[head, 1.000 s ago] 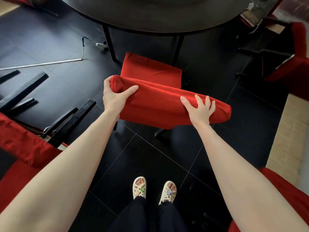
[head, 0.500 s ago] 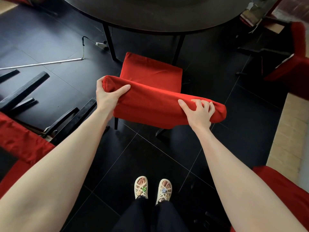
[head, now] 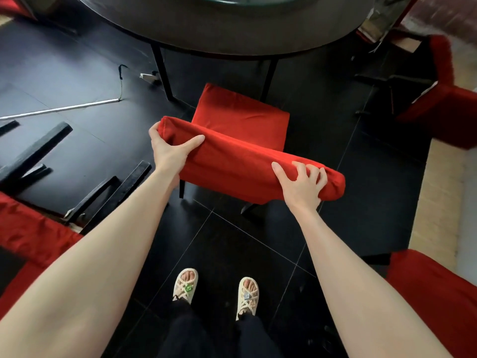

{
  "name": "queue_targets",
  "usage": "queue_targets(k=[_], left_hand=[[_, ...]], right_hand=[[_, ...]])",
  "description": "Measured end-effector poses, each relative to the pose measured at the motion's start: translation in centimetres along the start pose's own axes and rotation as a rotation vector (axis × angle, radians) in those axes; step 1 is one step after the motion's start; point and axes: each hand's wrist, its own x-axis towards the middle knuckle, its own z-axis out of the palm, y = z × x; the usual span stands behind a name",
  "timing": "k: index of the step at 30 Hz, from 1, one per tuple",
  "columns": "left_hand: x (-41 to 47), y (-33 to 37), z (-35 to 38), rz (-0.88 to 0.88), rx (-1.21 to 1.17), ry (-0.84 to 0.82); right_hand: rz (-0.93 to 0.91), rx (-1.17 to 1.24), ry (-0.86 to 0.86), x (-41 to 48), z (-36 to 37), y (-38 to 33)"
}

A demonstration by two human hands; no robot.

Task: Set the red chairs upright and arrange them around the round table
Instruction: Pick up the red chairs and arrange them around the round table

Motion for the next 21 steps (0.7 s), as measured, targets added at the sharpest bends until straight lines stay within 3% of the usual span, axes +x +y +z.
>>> queue_targets(k=[10,21], left_hand=[[7.0,0.6,-2.4,-0.009,0.066,-0.199],[10.1,0.6,-2.8,-0.013,0.046,-0.252]], right_hand=[[0.091,-0.047,0.061,0.1,2.8,-4.4],[0.13,-0.054,0.104,0.6,4.1,-6.9]])
